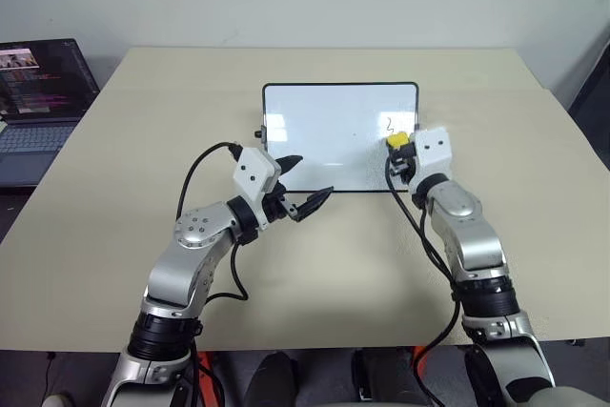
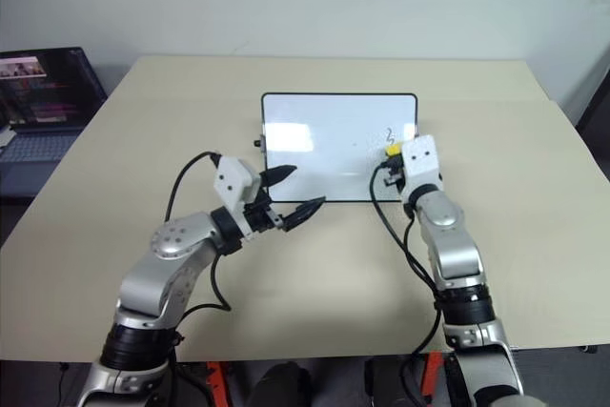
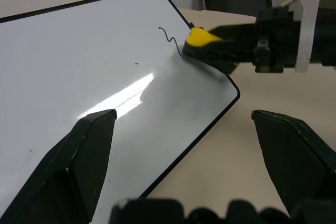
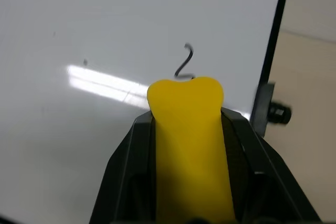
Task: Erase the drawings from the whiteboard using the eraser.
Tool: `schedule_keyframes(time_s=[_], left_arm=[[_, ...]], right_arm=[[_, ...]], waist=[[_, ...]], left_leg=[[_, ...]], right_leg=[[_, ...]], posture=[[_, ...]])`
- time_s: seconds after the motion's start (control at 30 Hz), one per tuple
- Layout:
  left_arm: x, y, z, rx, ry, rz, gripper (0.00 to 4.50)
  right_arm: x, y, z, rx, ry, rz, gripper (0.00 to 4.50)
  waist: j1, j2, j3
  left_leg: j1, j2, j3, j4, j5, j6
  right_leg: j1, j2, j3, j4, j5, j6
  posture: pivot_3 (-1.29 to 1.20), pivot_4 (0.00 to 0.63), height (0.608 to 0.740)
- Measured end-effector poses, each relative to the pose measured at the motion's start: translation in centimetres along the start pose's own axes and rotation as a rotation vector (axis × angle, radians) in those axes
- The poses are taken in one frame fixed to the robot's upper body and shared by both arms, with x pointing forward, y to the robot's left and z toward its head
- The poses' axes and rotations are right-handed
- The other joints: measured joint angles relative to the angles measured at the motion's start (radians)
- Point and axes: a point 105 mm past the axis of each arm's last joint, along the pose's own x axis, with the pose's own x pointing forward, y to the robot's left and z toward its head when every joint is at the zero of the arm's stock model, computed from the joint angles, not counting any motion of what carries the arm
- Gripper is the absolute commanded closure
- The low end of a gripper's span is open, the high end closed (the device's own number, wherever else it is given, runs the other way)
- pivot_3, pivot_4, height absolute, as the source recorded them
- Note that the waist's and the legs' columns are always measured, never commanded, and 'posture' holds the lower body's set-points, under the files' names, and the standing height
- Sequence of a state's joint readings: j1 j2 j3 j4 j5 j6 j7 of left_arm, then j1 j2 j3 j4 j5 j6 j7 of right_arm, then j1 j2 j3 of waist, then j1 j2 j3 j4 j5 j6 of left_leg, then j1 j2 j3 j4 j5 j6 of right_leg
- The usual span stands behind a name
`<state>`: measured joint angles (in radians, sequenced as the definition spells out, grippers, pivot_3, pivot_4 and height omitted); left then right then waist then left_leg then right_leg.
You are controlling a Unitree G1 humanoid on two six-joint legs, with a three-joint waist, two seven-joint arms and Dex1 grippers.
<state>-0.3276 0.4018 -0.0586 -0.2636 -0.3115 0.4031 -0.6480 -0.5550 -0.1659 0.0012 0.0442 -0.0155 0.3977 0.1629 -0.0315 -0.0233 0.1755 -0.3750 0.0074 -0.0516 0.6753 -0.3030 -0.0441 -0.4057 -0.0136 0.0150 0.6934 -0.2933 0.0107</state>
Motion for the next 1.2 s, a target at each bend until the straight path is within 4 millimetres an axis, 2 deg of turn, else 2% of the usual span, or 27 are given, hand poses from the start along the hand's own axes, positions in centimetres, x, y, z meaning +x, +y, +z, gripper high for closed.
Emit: schedule_keyframes(time_s=[0.13,0.3,0.63,0.87,1.03,1.2], left_arm=[[0.0,0.0,0.0,0.002,-0.001,-0.001,0.0],[0.0,0.0,0.0,0.003,-0.001,-0.001,0.0],[-0.2,-0.1,-0.2,-0.001,0.005,0.006,0.0],[-0.3,-0.2,-0.1,0.005,0.003,0.008,0.0],[-0.5,0.0,-0.1,0.008,0.005,0.017,0.0],[-0.5,0.1,0.0,0.012,0.007,0.018,0.0]], right_arm=[[1.5,-0.4,1.7,-0.01,-0.058,-0.016,3.2],[3.4,-0.4,0.7,-0.016,-0.04,-0.007,3.2],[5.3,-0.4,1.3,-0.043,-0.08,0.002,3.2],[5.3,-0.3,1.1,-0.047,-0.077,0.008,3.2],[4.3,0.5,0.2,-0.052,-0.065,0.023,3.2],[2.4,1.9,-1.7,-0.063,-0.011,0.063,3.2]], waist=[[0.0,0.0,0.0],[0.0,0.0,0.0],[-0.003,0.0,0.0],[-0.003,0.0,0.0],[-0.005,0.0,0.0],[-0.003,0.0,-0.001]], left_leg=[[0.0,0.0,0.0,0.0,0.0,0.0],[0.0,0.0,0.001,-0.001,0.0,0.0],[0.002,0.0,0.001,0.0,0.0,0.0],[0.002,0.0,0.002,0.0,0.0,0.0],[0.004,0.001,0.002,0.0,0.0,0.0],[0.006,0.001,0.002,0.0,0.0,0.0]], right_leg=[[0.0,0.0,0.0,0.0,0.0,0.0],[0.0,0.0,0.0,-0.001,0.0,0.0],[0.0,0.0,0.001,0.003,0.0,0.0],[0.0,0.0,0.002,0.003,0.0,0.0],[0.002,0.0,0.002,0.004,0.0,0.0],[0.004,0.0,0.002,0.003,0.0,0.0]], posture=[[0.0,0.15,0.74],[0.0,0.15,0.74],[0.0,0.15,0.74],[0.0,0.15,0.74],[0.0,0.15,0.74],[0.0,0.15,0.74]])
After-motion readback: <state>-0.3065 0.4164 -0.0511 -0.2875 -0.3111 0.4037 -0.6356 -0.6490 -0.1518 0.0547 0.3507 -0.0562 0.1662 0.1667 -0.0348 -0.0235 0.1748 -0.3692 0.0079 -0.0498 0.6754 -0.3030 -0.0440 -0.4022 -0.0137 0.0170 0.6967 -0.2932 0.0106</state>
